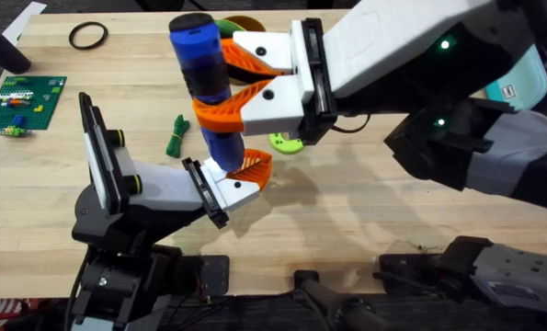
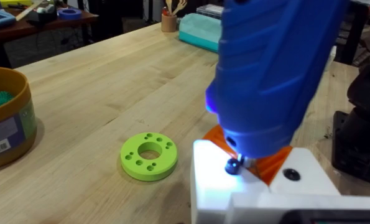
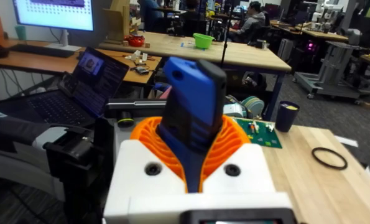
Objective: Pick up the gripper from the table and insert it into the empty holder that is missing its gripper. Then pick up a screw, insert it into the mounting hole, and use the screwdriver to tighten it. Finally, clean up the table by picking up the vegetable and placing it into the bucket.
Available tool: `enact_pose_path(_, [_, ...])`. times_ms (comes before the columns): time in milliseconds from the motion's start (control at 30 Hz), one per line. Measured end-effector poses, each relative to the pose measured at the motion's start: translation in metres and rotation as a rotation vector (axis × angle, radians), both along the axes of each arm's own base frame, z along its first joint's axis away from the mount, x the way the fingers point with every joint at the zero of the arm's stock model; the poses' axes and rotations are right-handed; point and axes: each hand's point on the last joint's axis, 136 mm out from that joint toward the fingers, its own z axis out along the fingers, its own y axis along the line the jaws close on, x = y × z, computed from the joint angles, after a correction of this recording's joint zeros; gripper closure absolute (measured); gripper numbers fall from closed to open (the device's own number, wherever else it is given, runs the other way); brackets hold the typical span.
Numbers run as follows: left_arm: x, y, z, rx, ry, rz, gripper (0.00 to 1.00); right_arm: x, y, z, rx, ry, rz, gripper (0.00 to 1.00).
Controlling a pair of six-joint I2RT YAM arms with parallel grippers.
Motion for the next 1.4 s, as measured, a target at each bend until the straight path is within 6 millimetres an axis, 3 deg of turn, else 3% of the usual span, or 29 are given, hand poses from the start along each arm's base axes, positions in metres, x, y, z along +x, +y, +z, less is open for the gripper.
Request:
enact_pose_path(200, [0.0, 0.0, 0.0, -0.001, 0.005, 0.001, 0.989, 0.0, 0.0, -0.001, 0.002, 0.001, 0.002, 0.945])
enact_pose_path(633, [0.0, 0.0, 0.0, -0.001, 0.005, 0.0, 0.989, -0.009, -0.007, 0.026, 0.108, -0.019, 0.036, 0.945])
enact_pose_path(1400, [0.0, 0.0, 0.0, -0.001, 0.005, 0.0, 0.989, 0.005, -0.017, 0.023, 0.041, 0.03, 0.059, 0.945])
